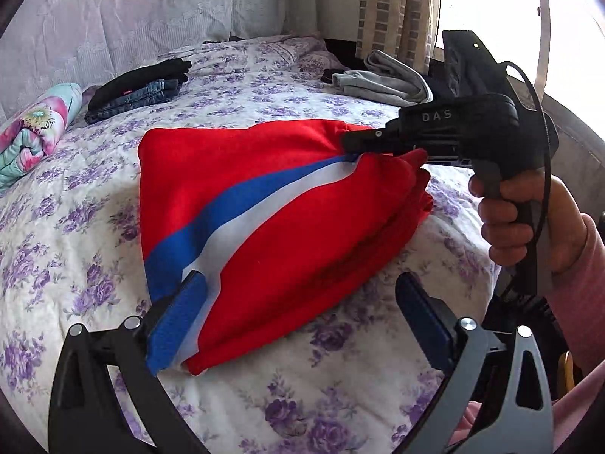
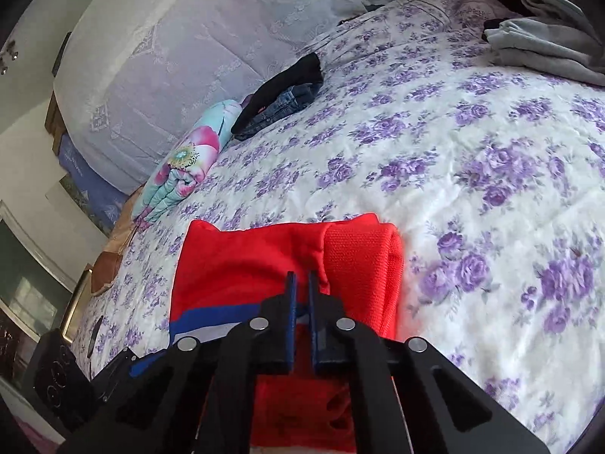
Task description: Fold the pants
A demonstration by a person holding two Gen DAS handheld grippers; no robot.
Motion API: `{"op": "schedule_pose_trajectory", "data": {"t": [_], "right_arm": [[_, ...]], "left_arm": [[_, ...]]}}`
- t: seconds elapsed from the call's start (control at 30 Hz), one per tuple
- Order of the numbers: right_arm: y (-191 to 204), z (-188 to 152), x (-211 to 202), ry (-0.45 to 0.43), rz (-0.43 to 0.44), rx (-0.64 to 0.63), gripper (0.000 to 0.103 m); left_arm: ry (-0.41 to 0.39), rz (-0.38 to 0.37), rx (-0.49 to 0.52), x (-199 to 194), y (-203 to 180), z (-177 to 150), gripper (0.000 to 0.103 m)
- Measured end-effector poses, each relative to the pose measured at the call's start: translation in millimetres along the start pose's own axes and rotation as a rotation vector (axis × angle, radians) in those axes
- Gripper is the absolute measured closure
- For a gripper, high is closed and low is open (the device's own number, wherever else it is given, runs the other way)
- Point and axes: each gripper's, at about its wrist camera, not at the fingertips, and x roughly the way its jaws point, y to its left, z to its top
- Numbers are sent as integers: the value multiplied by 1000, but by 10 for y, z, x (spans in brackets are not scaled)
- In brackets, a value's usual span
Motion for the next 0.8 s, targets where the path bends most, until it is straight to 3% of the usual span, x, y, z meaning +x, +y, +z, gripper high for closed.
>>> {"op": "schedule_pose_trajectory", "data": {"t": [0.1,0.2,0.3,0.47,0.57,0.67,0.7,0.73,0.8], "right_arm": [[285,-63,-201,-48,-50,-108,84],[593,-144,-289,-53,27,-218,84],[756,-263,-257,-38,3,-310,84],[696,-420,-193,-8,-35,-320,89],[583,-561,-170,25,-47,-322,90],[505,-706,-216,27,-36,-343,90],[488,-729,-234,26,-27,-343,91],[473,-735,-247,31,-20,-338,91],[441,-722,-279,39,-3,-325,90]], "left_arm": [[-16,-51,-10,-144,108,147,6],[-83,-72,-2,-299,233,389,5],[-101,-55,10,-287,383,704,6],[15,-166,-122,121,784,1100,6],[109,-114,-165,527,961,1065,6],[185,18,-209,881,1214,855,5],[204,5,-257,931,1332,795,5],[197,-26,-314,896,1433,783,5],[160,36,-329,714,1485,847,6]]}}
